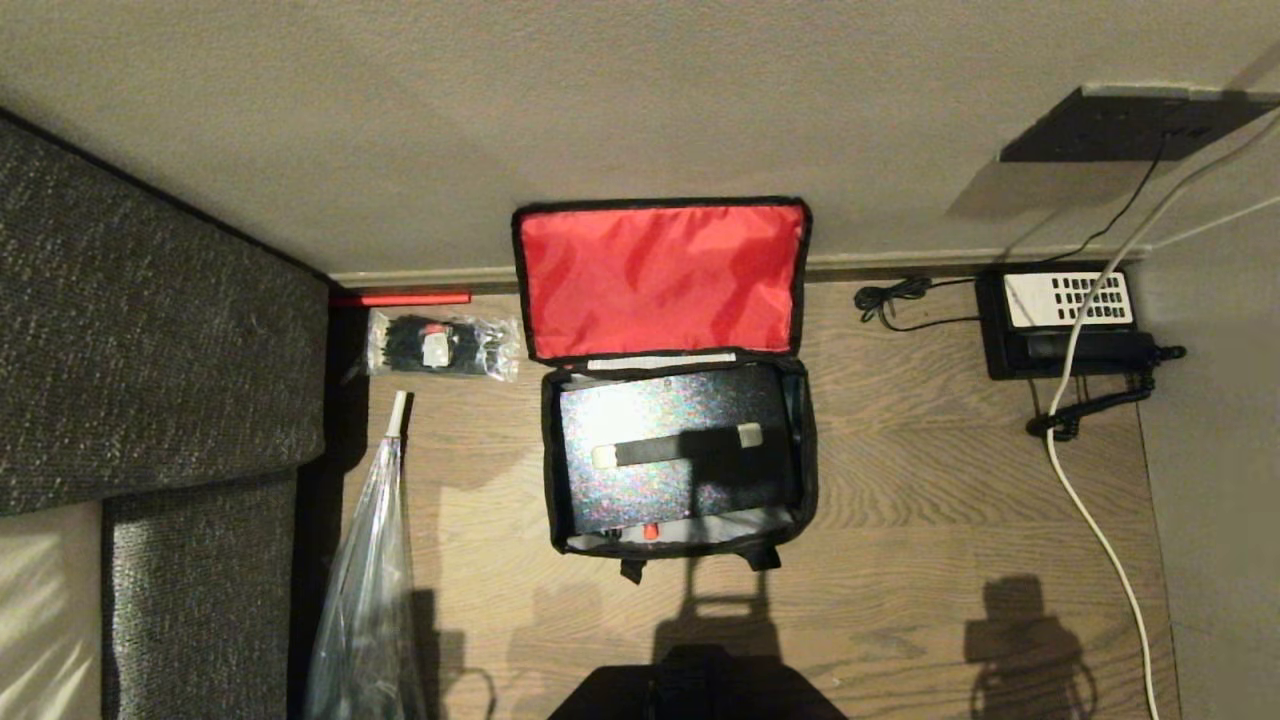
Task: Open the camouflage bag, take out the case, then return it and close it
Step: Grip the handle
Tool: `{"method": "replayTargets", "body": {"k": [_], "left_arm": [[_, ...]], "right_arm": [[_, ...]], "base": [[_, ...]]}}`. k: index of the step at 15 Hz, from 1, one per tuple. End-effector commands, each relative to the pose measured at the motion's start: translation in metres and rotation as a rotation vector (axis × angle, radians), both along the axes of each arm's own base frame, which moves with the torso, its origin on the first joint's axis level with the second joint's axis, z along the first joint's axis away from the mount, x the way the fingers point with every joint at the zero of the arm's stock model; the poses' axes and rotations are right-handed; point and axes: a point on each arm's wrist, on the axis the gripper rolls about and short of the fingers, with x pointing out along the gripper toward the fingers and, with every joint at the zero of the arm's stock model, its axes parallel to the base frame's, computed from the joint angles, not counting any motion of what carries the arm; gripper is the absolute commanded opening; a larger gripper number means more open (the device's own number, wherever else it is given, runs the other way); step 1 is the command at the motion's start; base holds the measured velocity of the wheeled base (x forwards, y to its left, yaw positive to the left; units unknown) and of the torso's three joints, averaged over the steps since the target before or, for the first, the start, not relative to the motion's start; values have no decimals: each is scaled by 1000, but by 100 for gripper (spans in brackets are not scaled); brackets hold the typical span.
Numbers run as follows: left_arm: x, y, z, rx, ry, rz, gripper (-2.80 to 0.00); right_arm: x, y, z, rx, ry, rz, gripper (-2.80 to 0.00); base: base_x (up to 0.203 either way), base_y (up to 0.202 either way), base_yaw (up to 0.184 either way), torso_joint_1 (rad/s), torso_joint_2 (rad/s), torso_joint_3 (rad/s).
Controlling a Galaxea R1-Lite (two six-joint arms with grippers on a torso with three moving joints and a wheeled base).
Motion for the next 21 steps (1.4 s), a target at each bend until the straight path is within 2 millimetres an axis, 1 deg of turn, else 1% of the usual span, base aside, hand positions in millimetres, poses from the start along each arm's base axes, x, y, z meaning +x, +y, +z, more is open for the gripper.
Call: {"method": "replayTargets", "body": {"k": [1,9,19,21], "left_arm": [[0,0,-1,-1,1,1,-280],[0,0,-1,-2,1,1,-280],[0,0,-1,-7,1,1,-280],[0,0,-1,1,1,1,-280]], "right_arm": [[0,0,0,0,-3,1,-280],[0,0,0,0,-3,1,-280],[0,0,0,0,-4,1,-280],[0,0,0,0,-3,1,-280]], "base": [[0,0,0,0,0,0],[0,0,0,0,1,4],[0,0,0,2,1,185],[0,0,0,5,2,80]]}}
